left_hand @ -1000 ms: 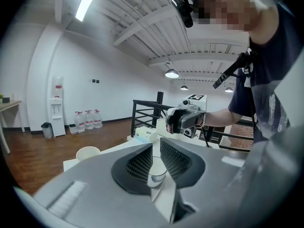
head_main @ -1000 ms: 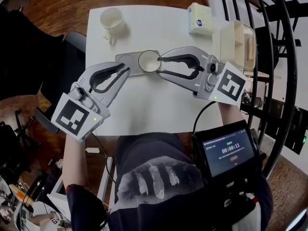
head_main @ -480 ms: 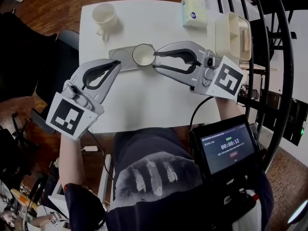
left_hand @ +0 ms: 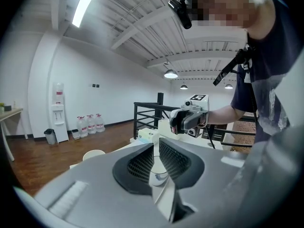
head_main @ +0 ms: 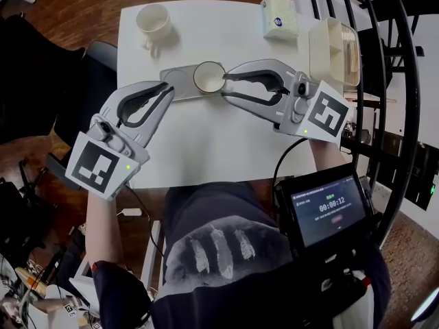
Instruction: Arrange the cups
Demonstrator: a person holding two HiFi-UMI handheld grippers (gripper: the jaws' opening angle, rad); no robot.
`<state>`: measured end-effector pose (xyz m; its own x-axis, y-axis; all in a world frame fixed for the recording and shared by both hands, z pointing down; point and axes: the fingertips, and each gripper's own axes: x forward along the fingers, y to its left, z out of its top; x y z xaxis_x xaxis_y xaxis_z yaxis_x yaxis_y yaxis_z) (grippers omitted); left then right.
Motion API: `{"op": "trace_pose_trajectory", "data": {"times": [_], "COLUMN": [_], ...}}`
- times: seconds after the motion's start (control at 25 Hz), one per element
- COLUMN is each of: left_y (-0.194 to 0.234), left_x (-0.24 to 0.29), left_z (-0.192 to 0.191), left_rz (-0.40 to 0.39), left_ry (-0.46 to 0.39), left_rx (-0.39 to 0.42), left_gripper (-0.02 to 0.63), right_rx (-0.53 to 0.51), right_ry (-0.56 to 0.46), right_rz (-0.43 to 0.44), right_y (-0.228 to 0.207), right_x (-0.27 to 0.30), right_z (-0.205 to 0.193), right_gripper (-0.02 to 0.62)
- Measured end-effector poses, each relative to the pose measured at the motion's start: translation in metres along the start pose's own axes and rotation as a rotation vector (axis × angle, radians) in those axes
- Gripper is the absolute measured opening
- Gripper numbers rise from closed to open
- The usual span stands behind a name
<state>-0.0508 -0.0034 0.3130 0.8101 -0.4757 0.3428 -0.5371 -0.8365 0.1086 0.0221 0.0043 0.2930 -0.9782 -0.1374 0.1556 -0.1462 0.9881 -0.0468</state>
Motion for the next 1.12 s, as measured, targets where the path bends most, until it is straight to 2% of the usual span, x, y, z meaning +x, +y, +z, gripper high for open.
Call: {"op": "trace_pose_trajectory", "data": {"times": [0.44,0.6,0.72,0.76,0.84,0.96,1.12], "left_y": [0.008,0.019,0.037,0.045,0.062,0.087,0.106], "left_x": [-0.006,-0.007,-0.011,-0.012,-0.015,-0.018,-0.007], "left_z": [-0.009,-0.019,-0.028,-0.031,-0.036,-0.046,-0.056], "left_rz": [0.052,0.101,0.162,0.188,0.245,0.311,0.327], "left_ry": [0.017,0.031,0.055,0.056,0.045,0.041,0.074], "left_rx": [-0.006,-0.012,0.01,0.006,-0.028,-0.078,-0.073], "left_gripper": [0.053,0.124,0.204,0.252,0.3,0.308,0.308], "right_rx": [0.009,0.015,0.034,0.039,0.037,0.033,0.028], "right_ry": [0.01,0.011,0.003,0.002,0.001,0.002,0.002], "right_rz": [-0.014,-0.03,-0.048,-0.054,-0.065,-0.076,-0.081], "right_y": [-0.002,-0.003,-0.003,-0.003,-0.003,-0.001,-0.002], "right_x": [-0.001,-0.002,-0.002,-0.002,-0.001,0.0,-0.001], "right_z": [-0.003,-0.004,-0.001,0.001,0.004,0.006,0.008], "right_gripper": [0.103,0.103,0.103,0.103,0.103,0.103,0.103]}}
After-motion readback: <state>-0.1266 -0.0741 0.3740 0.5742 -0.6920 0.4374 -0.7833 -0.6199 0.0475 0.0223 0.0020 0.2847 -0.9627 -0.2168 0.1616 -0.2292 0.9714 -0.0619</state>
